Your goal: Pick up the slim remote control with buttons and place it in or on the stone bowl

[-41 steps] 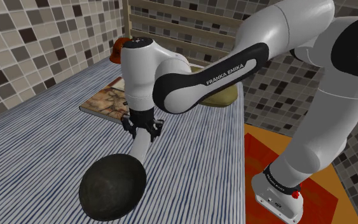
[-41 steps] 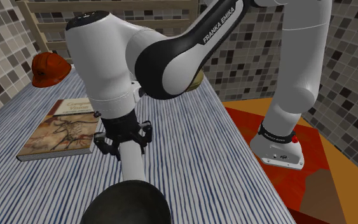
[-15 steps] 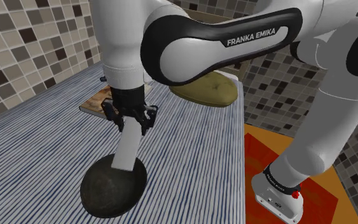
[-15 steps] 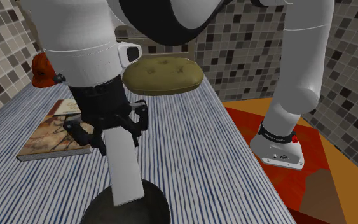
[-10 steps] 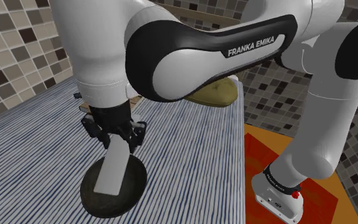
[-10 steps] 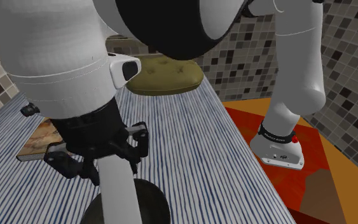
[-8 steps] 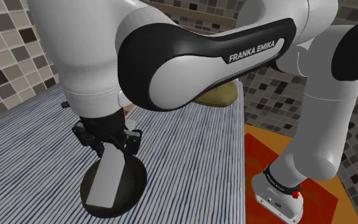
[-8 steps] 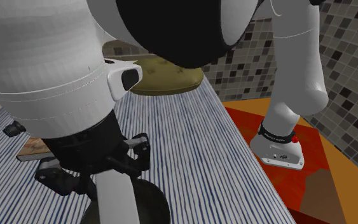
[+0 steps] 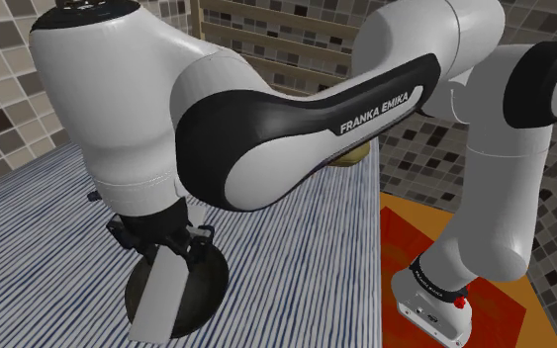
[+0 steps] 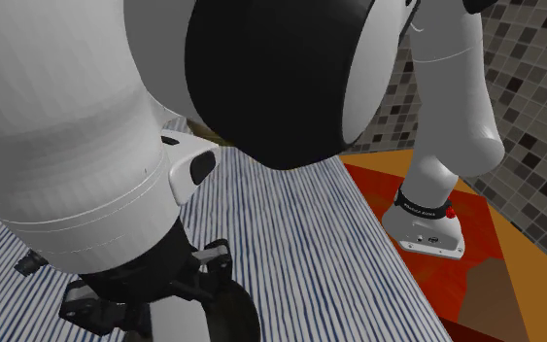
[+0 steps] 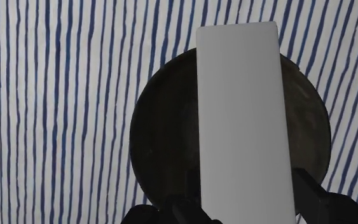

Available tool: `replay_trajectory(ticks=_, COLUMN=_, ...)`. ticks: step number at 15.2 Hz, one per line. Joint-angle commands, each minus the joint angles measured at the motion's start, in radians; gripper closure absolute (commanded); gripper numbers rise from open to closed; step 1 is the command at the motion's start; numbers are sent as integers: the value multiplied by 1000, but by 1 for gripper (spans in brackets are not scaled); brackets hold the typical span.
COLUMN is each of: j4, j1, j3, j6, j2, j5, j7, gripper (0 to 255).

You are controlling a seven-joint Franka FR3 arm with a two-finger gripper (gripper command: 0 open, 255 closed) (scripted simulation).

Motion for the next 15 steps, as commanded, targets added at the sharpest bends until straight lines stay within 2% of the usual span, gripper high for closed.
replay_trajectory(ticks=1, j4=-26, j1=-6, j3=-2, j6=27, j2=2, j5=-4, j7=3, gripper=255)
replay_trajectory(ticks=7, j4=-89, j1=-8, j3=-16, j6=100, j2=22, j5=-26, j7=19, gripper=255)
replay_trajectory(ticks=14, j4=-89, j1=-8, j3=-16, j6=100, j2=22, j5=-26, j7=19, gripper=255)
replay_trajectory(ticks=15, j4=-89, j1=-8, j3=-16, j6=100, j2=22, j5=-26, j7=19, gripper=0)
